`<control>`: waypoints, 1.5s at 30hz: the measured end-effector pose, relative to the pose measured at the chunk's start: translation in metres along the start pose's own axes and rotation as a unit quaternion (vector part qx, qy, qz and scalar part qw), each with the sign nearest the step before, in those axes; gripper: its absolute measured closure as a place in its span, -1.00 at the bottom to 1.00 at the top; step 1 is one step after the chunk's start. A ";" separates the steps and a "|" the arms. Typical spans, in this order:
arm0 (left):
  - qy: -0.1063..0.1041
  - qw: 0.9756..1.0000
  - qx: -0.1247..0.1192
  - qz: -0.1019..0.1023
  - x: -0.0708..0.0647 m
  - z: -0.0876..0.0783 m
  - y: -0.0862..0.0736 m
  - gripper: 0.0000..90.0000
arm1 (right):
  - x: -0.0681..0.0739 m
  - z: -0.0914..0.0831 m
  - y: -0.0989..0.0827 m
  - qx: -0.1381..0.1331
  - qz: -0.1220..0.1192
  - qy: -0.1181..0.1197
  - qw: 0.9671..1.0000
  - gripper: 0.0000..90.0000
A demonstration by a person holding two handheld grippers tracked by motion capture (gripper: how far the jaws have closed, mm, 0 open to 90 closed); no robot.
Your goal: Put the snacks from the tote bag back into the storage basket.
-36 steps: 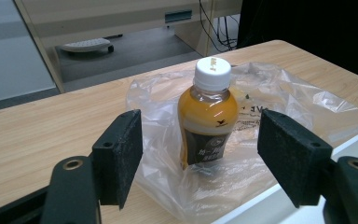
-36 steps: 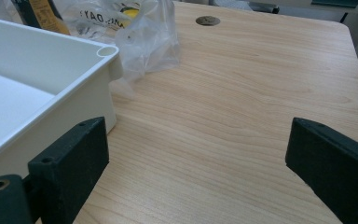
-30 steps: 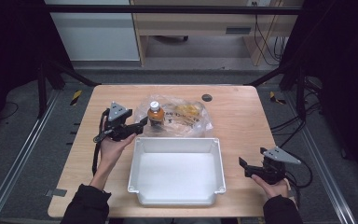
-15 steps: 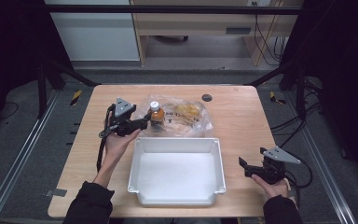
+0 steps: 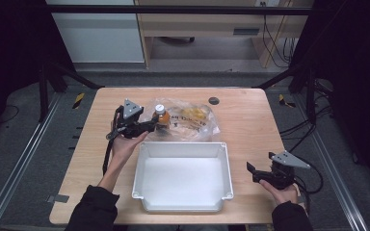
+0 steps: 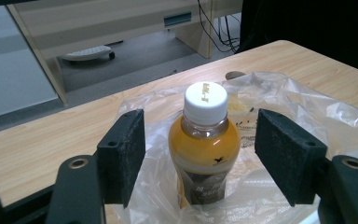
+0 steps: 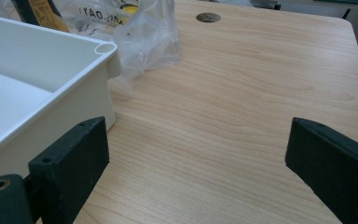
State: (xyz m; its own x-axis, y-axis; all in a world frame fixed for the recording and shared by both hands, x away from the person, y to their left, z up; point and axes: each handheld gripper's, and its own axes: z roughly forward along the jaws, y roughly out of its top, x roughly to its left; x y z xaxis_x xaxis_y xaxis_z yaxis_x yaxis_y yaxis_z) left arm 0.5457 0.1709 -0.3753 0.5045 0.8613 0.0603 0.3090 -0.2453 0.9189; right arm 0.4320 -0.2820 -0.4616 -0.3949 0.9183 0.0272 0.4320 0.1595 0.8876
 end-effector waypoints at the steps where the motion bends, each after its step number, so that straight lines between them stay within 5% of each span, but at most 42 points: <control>1: 0.000 1.000 0.000 0.000 0.000 0.000 0.000 -0.26 | 0.000 0.000 0.000 0.000 0.000 0.000 1.000 -0.86; 30: -0.001 1.000 0.006 0.003 -0.006 0.029 -0.003 -0.22 | 0.000 0.001 0.002 -0.002 0.005 0.006 1.000 -0.85; 45: 0.006 1.000 0.001 -0.003 -0.006 0.043 -0.005 0.01 | 0.000 0.000 0.002 -0.004 0.004 0.006 1.000 -0.85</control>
State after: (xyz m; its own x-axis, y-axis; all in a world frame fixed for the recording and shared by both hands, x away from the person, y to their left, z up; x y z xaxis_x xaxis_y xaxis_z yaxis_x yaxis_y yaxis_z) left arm 0.5756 0.1475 -0.3970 0.4932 0.8679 0.0589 0.3135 -0.2405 0.9186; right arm 0.4333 -0.2819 -0.4597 -0.4012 0.9152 0.0388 0.4277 0.1497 0.8915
